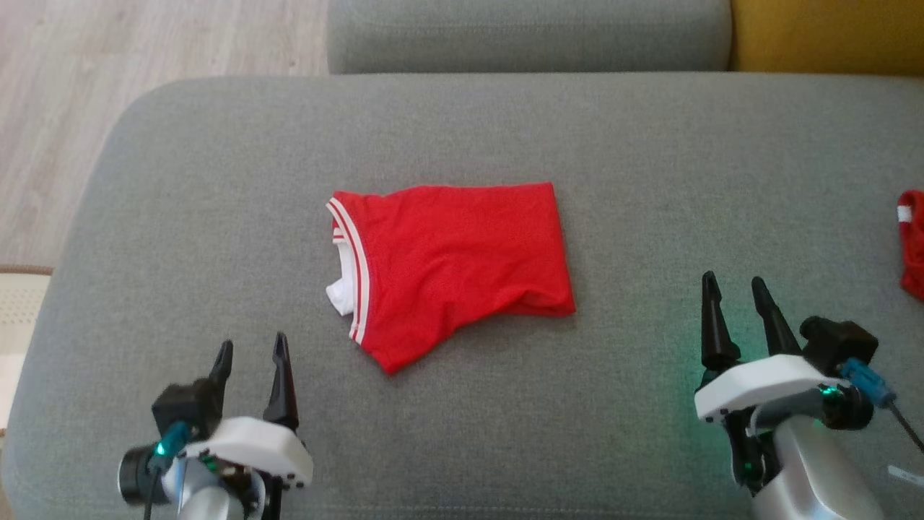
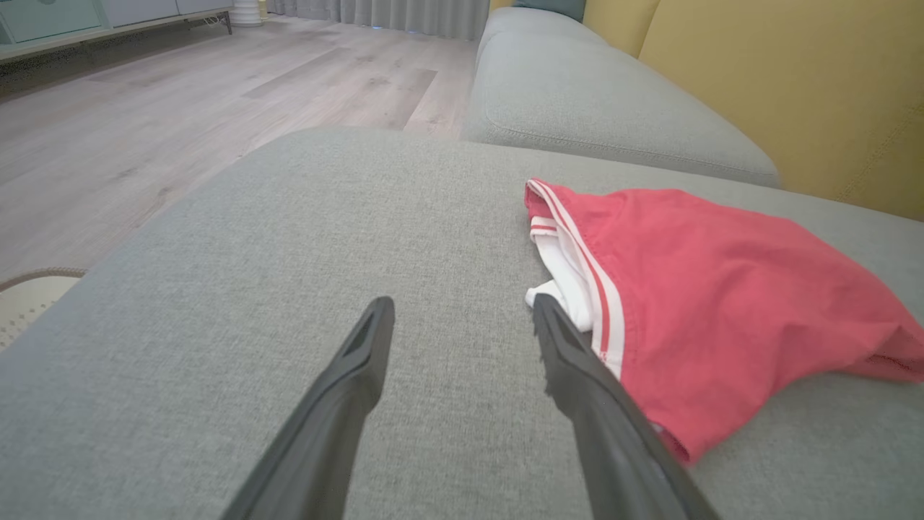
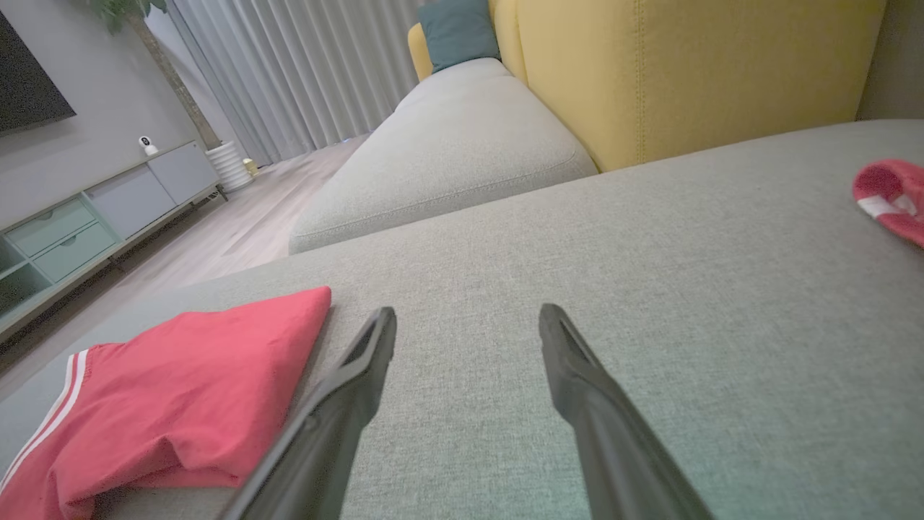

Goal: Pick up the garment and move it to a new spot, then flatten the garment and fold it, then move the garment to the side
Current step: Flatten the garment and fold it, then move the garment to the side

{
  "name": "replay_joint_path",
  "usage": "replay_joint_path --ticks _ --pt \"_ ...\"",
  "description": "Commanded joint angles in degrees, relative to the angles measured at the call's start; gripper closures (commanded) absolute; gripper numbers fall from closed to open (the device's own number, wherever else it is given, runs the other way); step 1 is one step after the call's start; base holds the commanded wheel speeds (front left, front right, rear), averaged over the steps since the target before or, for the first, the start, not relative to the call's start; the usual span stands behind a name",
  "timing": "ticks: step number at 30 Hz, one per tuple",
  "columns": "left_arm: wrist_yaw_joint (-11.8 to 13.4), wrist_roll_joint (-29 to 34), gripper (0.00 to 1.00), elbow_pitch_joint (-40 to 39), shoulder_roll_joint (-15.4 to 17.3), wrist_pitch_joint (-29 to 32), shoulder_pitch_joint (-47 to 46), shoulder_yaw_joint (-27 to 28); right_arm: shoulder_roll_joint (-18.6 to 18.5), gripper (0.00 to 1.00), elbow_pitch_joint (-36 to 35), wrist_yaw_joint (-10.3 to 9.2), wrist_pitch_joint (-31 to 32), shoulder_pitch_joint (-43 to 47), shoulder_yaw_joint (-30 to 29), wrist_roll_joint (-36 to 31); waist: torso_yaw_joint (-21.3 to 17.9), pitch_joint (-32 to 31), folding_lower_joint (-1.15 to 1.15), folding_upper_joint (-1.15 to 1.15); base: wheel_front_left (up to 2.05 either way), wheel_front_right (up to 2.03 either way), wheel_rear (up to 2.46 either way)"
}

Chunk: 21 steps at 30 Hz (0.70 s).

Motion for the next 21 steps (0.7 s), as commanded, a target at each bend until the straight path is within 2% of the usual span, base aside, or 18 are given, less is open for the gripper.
replay_joint_path --ticks 1,13,21 --pt "0.5 0.5 0.00 -2.0 0.9 -0.3 -0.4 2.1 0.1 0.00 -2.3 -0.05 -0.6 0.7 1.7 -0.9 0.1 -0.8 0.00 0.00 0.00 0.00 0.00" --pt "0.4 1.7 0.00 -2.9 0.9 -0.3 1.5 2.0 0.1 0.00 -3.5 -0.05 -0.6 4.3 1.2 -3.7 0.2 -3.2 0.00 0.00 0.00 0.00 0.00" --pt "0.2 1.5 0.00 -3.8 0.9 -0.3 1.1 0.8 0.1 0.00 -4.1 -0.05 -0.6 4.0 3.6 -2.6 1.4 -1.1 0.00 0.00 0.00 0.00 0.00"
